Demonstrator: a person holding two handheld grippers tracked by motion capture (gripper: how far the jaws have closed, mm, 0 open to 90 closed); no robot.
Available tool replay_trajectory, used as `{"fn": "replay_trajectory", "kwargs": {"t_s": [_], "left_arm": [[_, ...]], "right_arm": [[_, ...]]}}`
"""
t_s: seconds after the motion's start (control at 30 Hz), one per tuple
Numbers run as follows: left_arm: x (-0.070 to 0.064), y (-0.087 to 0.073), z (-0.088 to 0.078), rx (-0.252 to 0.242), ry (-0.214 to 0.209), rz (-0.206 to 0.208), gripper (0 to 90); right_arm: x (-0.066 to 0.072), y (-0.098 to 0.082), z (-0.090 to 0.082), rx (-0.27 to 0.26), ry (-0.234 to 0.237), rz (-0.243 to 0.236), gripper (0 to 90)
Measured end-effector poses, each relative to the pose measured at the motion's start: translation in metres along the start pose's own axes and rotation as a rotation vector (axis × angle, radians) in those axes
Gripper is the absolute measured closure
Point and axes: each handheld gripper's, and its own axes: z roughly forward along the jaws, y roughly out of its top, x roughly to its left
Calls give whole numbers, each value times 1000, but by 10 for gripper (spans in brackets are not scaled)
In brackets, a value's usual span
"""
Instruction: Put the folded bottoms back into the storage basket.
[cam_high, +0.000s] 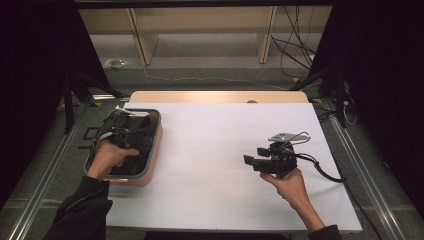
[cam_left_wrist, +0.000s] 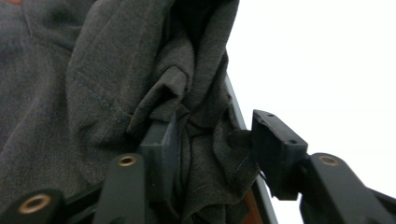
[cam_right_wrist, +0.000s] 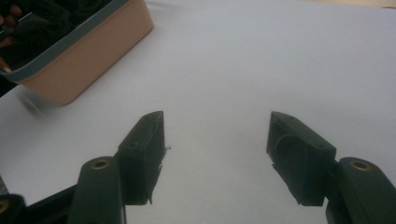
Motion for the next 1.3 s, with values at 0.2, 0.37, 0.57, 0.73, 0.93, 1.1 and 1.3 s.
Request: {"fn": "replay_trajectory", "kwargs": {"t_s": [0.2, 0.37, 0.57, 0.73, 0.93, 1.1, 1.3], "left_arm": [[-6, 2, -6, -29, -8, 15, 380], [-8, 2, -10, -48, -9, 18, 355], [-11, 3, -16, -91, -7, 23, 360], [-21, 5, -20, -107, -29, 39, 376], [-33, 2, -5, -66, -54, 47, 371], [-39, -3, 13, -29, 12, 76, 369], [-26, -5, 4, -61, 32, 66, 693]], "right_arm": [[0, 0, -3, -17, 1, 4, 367], [1, 0, -1, -16, 4, 6, 361], [1, -1, 0, -8, 3, 1, 359], [2, -2, 0, -6, 4, -1, 360], [2, -2, 1, -3, 4, -4, 360], [2, -3, 2, 10, 6, -7, 360], [2, -3, 2, 8, 3, -7, 361]]}}
